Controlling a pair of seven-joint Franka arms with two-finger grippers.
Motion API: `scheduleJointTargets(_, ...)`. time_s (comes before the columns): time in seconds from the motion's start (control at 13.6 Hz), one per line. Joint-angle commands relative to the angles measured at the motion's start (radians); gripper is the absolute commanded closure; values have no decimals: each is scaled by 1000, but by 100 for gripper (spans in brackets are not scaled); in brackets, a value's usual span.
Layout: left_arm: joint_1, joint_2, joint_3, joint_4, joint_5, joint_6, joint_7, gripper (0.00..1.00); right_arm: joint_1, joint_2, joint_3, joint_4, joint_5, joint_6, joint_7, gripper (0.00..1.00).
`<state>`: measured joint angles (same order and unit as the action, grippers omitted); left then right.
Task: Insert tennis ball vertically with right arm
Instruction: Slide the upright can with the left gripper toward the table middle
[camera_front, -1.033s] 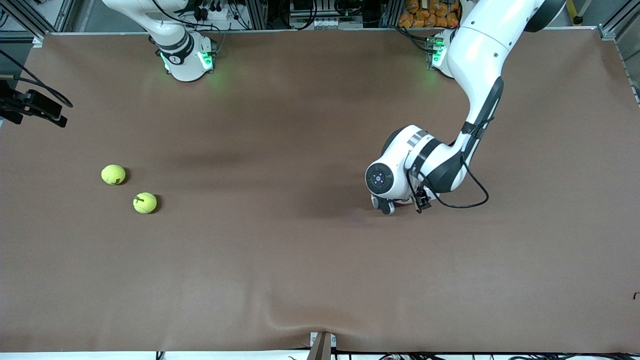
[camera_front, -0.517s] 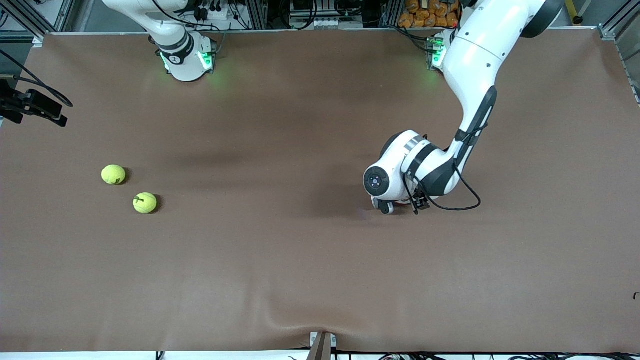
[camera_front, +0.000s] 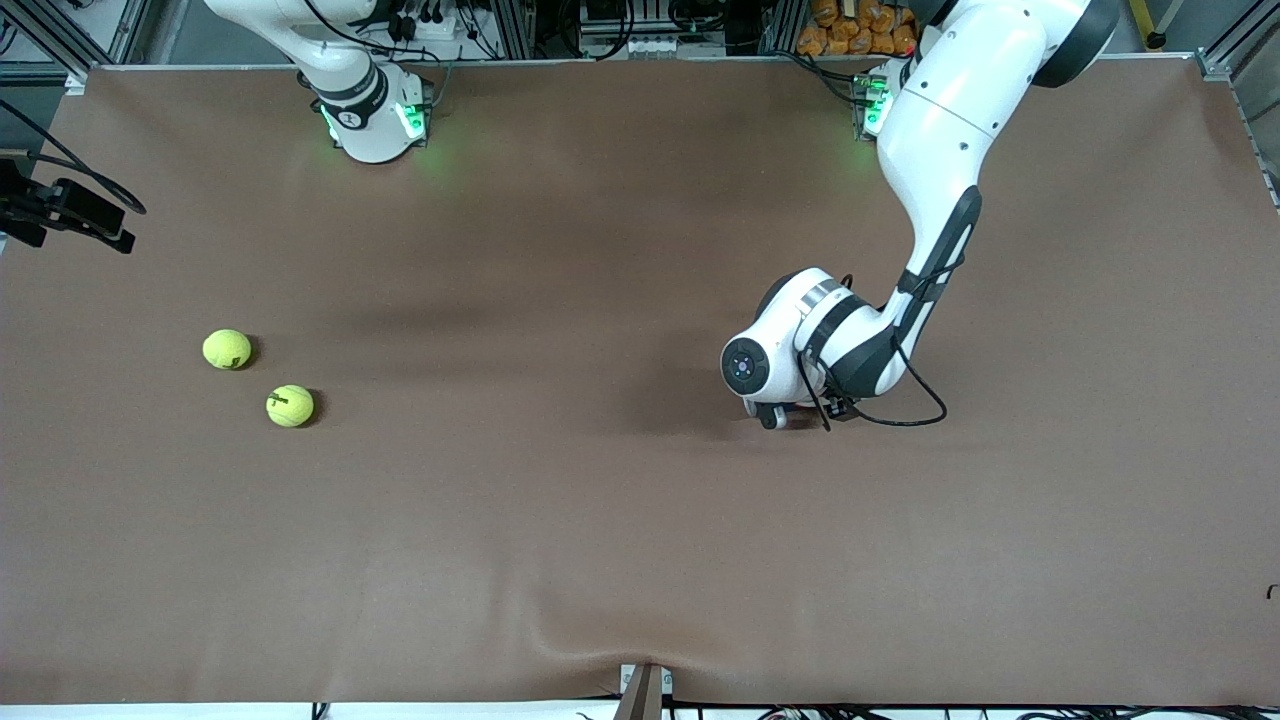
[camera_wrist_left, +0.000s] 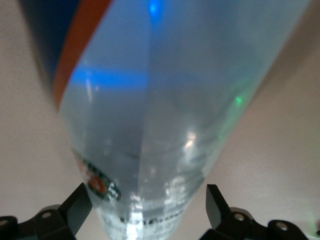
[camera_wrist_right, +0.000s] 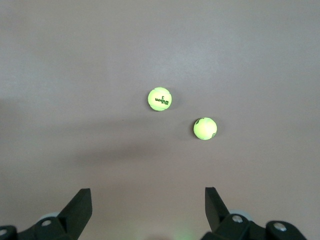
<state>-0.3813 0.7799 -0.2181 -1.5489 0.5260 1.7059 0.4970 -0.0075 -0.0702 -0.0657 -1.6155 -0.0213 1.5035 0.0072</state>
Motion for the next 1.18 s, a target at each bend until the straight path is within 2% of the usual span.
scheduleJointTargets(0.0, -5, 15, 2, 7, 23, 18, -15, 0, -9, -17, 4, -9, 1, -8, -7, 0)
scheduleJointTargets(0.44, -7, 28, 2, 7, 23, 46, -14, 0, -11, -17, 4, -9, 1, -9, -7, 0)
scheduleJointTargets(0.66, -7, 33, 0, 7, 46, 46, -15, 25, -11, -17, 4, -9, 1, -9, -7, 0)
scheduleJointTargets(1.11, -14, 30, -1, 10, 46, 47, -15, 24, -12, -16, 1, -9, 17, -12, -9, 0)
